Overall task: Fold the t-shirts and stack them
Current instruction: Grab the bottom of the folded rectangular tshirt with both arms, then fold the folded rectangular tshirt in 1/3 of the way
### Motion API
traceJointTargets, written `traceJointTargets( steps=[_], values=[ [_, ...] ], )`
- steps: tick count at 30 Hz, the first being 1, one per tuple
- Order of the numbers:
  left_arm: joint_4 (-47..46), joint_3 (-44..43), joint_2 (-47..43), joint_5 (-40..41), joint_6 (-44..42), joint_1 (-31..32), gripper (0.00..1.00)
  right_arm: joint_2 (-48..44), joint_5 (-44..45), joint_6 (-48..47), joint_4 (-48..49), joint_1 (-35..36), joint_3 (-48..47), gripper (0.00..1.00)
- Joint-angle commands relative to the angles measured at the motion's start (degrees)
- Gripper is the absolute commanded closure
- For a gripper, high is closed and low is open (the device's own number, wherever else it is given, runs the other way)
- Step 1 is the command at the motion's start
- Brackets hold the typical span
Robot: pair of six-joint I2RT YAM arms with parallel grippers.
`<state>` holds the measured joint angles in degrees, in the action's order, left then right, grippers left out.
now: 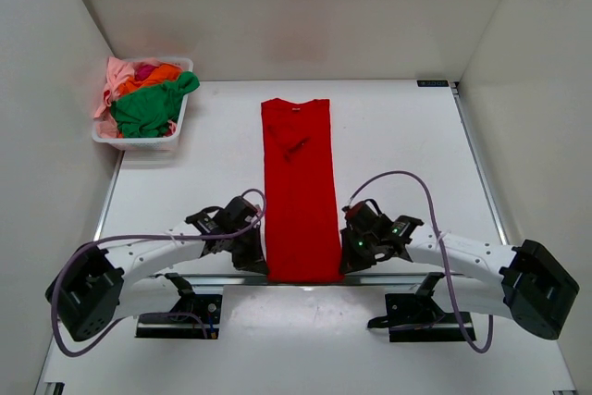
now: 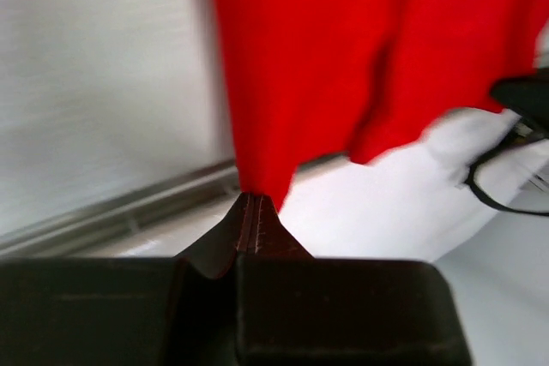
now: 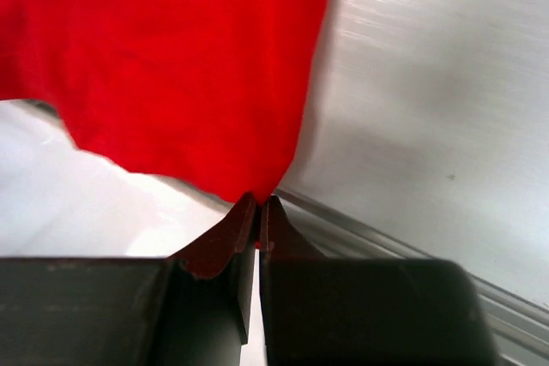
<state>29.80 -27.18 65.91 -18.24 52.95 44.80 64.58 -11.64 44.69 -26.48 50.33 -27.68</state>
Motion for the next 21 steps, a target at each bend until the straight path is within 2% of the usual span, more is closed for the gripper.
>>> traceJointTargets(
  steps=[1, 6, 11, 16, 21],
  values=[
    [3.3, -5.8, -1.4, -2.6, -1.0, -0.1, 1.0, -0.1, -2.3, -2.9, -2.5, -1.0, -4.3, 1.0],
    [8.1, -13.6, -0.4, -2.9, -1.5, -4.2, 1.0, 2.4, -6.5, -10.3, -8.0, -6.9, -12.6, 1.0],
    [9.8, -19.5, 4.5, -5.5, -4.7, -12.2, 1.0, 7.4, -9.8, -17.9, -13.1, -15.1, -22.2, 1.0],
    [13.3, -31.2, 14.8, -5.2, -10.4, -18.0, 1.0, 17.0, -12.5, -25.3, -17.8, -22.0, -33.6, 1.0],
    [13.9, -40.5, 22.6, -5.8, -11.7, -23.0, 1.0, 26.1, -12.9, -30.7, -21.3, -27.4, -46.9, 1.0]
  ],
)
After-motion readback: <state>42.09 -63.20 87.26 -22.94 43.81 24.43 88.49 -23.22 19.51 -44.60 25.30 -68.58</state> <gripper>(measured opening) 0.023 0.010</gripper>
